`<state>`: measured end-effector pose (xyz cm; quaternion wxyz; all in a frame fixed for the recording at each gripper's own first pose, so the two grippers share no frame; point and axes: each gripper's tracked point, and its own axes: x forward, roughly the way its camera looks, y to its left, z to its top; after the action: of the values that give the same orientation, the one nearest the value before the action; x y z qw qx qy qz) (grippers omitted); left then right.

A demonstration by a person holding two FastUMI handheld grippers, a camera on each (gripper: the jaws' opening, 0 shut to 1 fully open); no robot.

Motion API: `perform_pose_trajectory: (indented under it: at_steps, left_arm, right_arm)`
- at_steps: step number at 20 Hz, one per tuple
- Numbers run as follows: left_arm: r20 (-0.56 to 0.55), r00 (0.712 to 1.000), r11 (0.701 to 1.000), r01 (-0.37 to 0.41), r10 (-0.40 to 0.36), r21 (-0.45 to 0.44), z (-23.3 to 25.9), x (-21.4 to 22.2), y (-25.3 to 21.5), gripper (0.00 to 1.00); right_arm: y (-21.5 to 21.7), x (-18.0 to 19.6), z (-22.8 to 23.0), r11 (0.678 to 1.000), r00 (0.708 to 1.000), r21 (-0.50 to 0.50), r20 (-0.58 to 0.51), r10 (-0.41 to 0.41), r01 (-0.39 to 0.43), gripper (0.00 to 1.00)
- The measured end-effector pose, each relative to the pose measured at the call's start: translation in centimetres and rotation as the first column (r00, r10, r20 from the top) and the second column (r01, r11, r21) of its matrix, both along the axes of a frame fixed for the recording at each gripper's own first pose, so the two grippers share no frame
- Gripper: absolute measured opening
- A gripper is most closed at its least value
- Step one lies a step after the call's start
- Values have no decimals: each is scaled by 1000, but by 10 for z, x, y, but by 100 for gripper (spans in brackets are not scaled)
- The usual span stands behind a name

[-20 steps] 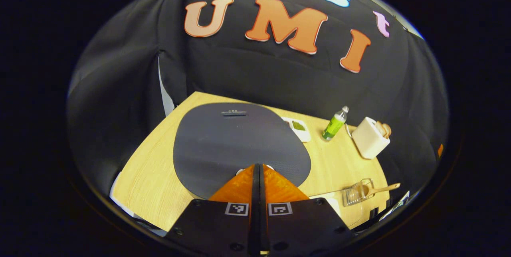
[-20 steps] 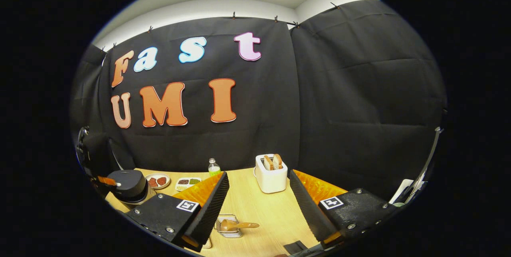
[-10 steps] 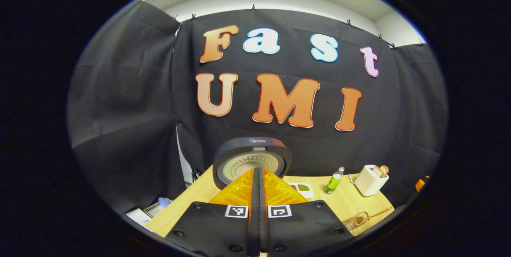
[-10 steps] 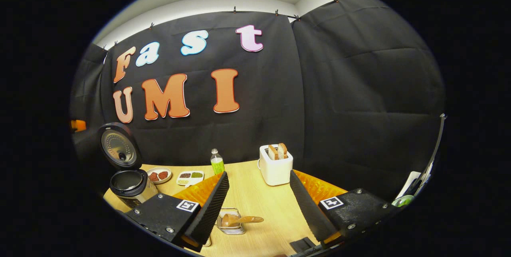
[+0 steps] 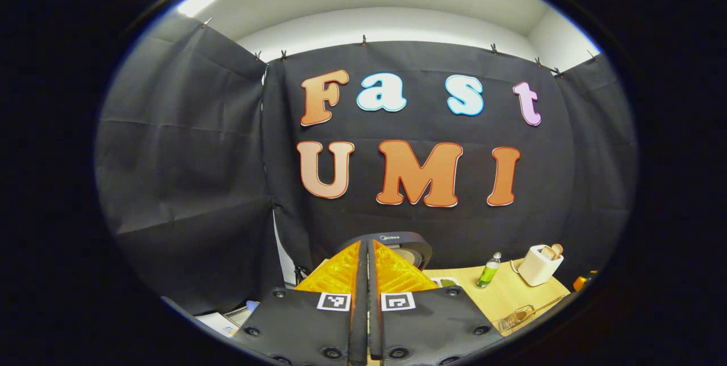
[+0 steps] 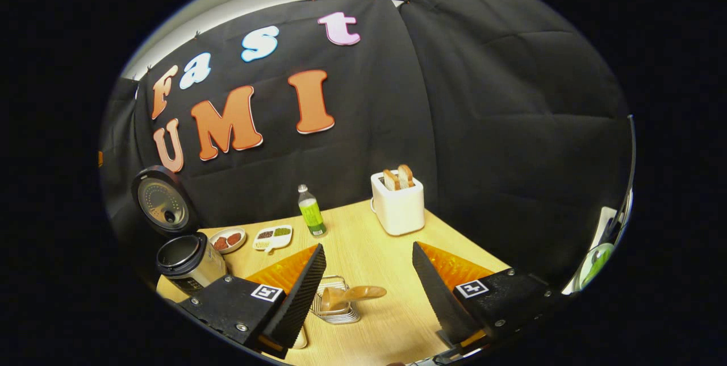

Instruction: Close the left gripper, press the button to open the rice cooker; take a wooden spoon from the chopstick holder with the right hand, scoop a spoonful of rice and pour it into the rice cooker, then put the wooden spoon back into the chopstick holder.

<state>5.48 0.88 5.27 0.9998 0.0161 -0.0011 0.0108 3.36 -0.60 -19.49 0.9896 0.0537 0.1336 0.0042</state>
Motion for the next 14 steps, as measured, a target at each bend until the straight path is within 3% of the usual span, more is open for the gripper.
perform_pose_trajectory:
  at_steps: [2, 5, 6, 11, 13, 14]
  left_arm:
    - [-8, 1000, 1000, -23, 23, 5, -6, 0, 9, 6]
    - [-28, 999, 999, -32, 33, 12, -9, 0, 12, 29]
    - [-32, 999, 1000, -20, 20, 11, -10, -3, 12, 29]
    - [-8, 1000, 999, -26, 27, 35, -9, 0, 12, 78]
    - [27, 999, 998, -28, 26, 51, 0, -6, 9, 97]
    - [37, 999, 998, -29, 27, 59, 2, -6, 7, 98]
  right_arm:
    - [1, 1, -24, 1000, 999, -6, -41, -7, 7, 95]
    - [4, 0, -47, 999, 995, 42, -100, -5, 9, 95]
    - [6, 1, -53, 997, 994, 75, -113, -4, 13, 95]
    - [14, 10, -81, 980, 984, 196, -178, 0, 36, 92]
    - [19, 13, -89, 969, 979, 241, -203, 1, 49, 78]
    - [23, 16, -90, 961, 977, 272, -213, 4, 55, 61]
